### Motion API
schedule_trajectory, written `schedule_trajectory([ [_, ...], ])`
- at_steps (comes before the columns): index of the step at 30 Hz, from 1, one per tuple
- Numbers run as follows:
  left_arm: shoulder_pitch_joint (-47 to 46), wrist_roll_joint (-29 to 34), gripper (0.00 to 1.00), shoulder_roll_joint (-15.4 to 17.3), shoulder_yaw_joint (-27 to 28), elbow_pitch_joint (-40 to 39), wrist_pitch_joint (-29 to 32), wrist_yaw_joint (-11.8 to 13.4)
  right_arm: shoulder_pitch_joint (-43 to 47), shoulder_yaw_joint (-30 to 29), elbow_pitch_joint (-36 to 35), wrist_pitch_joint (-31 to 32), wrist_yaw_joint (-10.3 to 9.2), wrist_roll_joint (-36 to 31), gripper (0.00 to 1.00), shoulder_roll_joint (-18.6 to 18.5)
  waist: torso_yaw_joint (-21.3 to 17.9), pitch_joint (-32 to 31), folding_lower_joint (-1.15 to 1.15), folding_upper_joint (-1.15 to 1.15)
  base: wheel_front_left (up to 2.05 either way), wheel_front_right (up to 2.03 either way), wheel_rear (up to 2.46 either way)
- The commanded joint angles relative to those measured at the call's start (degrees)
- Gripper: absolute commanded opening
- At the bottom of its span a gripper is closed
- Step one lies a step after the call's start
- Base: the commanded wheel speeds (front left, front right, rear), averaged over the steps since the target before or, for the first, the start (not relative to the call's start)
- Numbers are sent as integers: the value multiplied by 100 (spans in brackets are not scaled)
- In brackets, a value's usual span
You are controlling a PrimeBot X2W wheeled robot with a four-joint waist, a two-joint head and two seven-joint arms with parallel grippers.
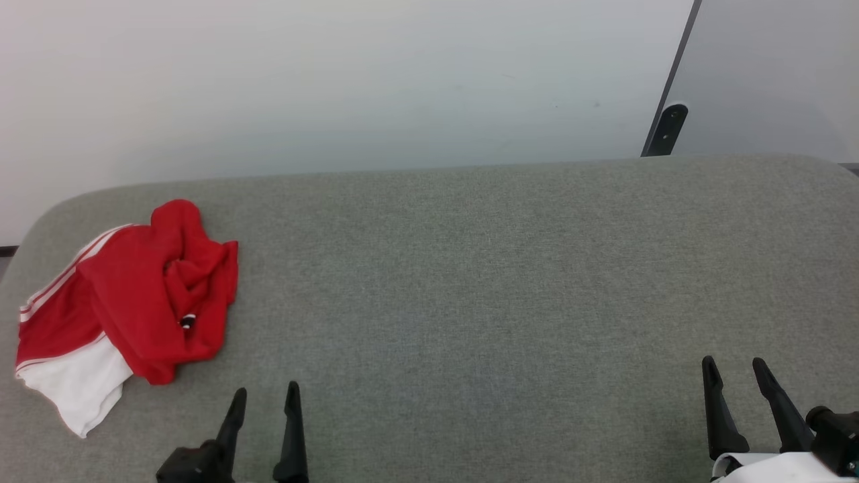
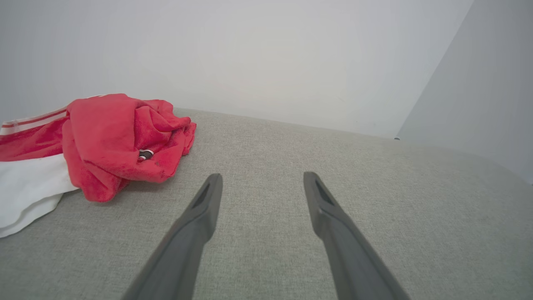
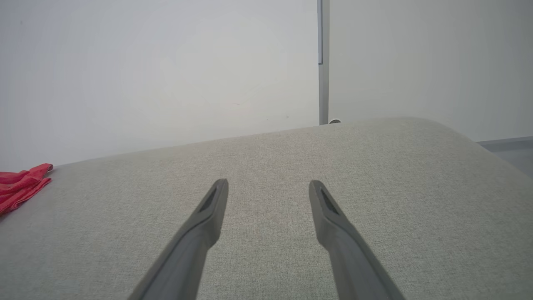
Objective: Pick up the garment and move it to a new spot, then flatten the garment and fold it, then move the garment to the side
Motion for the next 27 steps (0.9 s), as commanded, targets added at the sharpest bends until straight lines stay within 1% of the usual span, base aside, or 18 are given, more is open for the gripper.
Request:
schedule_trajectory([
  [1,41,95,100,-7,14,-17,-48,13,18,-9,-61,-53,-3,-141,100,7,-1,-7,0,0,0,0,0],
  [6,102,184,100,-50,85,-4,-108,-62,55,-12,-111,-143,-4,-369,100,15,3,-16,0,0,0,0,0],
  [10,112,353,100,-74,124,17,-152,-96,76,-52,-106,-209,-3,-323,100,62,8,-13,0,0,0,0,0],
  [27,252,1070,100,-155,203,31,-327,-228,170,-144,-96,-478,-5,-914,100,130,18,-31,0,0,0,0,0],
])
